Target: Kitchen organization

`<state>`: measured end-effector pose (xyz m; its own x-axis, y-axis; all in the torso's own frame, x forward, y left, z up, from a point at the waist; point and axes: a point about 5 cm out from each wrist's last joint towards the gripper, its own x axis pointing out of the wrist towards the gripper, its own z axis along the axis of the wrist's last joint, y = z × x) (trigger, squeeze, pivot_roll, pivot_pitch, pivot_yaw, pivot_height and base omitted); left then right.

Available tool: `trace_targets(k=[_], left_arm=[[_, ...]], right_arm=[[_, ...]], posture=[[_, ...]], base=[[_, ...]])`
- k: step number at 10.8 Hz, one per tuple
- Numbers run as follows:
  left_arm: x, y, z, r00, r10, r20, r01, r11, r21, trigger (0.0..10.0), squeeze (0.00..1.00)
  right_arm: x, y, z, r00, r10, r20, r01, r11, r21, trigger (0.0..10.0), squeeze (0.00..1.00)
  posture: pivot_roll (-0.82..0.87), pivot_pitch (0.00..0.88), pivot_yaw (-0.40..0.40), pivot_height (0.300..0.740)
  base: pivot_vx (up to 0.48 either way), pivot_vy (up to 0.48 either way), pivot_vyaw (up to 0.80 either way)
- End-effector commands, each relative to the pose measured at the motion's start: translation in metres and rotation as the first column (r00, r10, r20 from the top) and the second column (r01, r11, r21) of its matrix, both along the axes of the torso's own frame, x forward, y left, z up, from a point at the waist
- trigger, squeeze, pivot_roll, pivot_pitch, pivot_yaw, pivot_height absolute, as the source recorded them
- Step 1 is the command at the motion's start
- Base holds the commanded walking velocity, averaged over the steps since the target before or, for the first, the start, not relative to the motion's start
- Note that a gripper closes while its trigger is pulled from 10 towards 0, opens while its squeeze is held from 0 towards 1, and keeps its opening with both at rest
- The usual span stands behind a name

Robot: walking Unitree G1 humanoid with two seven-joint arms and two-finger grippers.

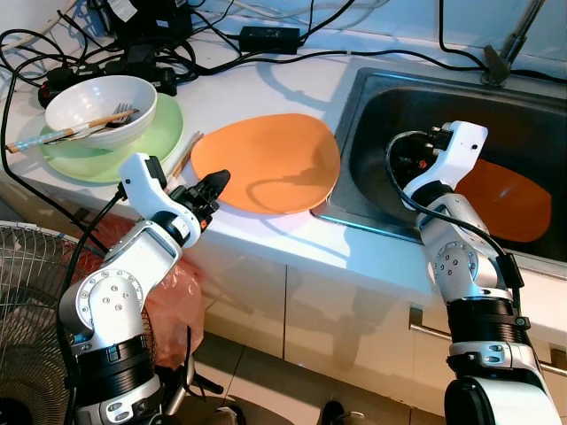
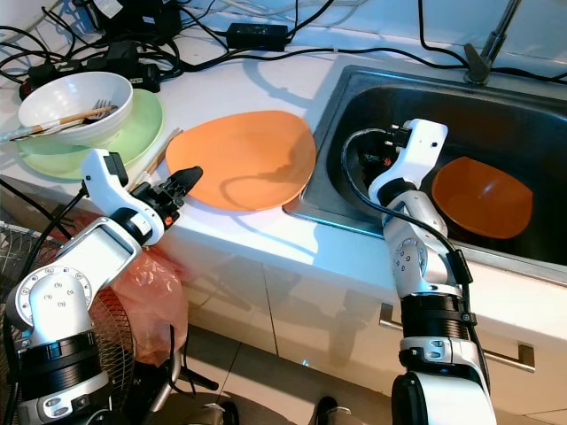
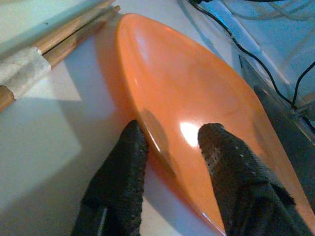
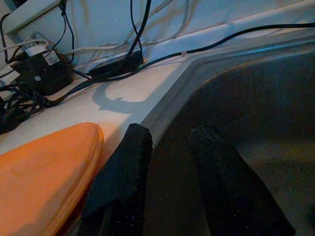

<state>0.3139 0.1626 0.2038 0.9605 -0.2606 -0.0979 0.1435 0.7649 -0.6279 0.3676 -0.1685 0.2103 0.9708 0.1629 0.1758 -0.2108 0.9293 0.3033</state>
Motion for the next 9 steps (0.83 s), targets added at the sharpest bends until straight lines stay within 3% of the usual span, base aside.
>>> trace_targets(k=[1,9], left_arm=[[-0.0008,-0.0021,-0.0094,0.998,-0.008,-0.056,0.009,1.000,0.015,0.0,0.00],[-0.0009,-0.0033,-0.0085,0.999,-0.013,-0.047,0.014,1.000,0.016,0.0,0.00]], right_arm=[[-0.0009,0.0015,0.0016,1.000,0.005,0.004,-0.005,1.000,-0.003,10.0,0.00],[-0.0002,0.0028,0.0014,1.000,0.008,0.003,-0.007,1.000,-0.002,10.0,0.00]], posture=[[0.10,0.179,0.020,0.740],[0.10,0.183,0.018,0.740]], base=[[0.000,0.000,0.00],[0.000,0.000,0.00]])
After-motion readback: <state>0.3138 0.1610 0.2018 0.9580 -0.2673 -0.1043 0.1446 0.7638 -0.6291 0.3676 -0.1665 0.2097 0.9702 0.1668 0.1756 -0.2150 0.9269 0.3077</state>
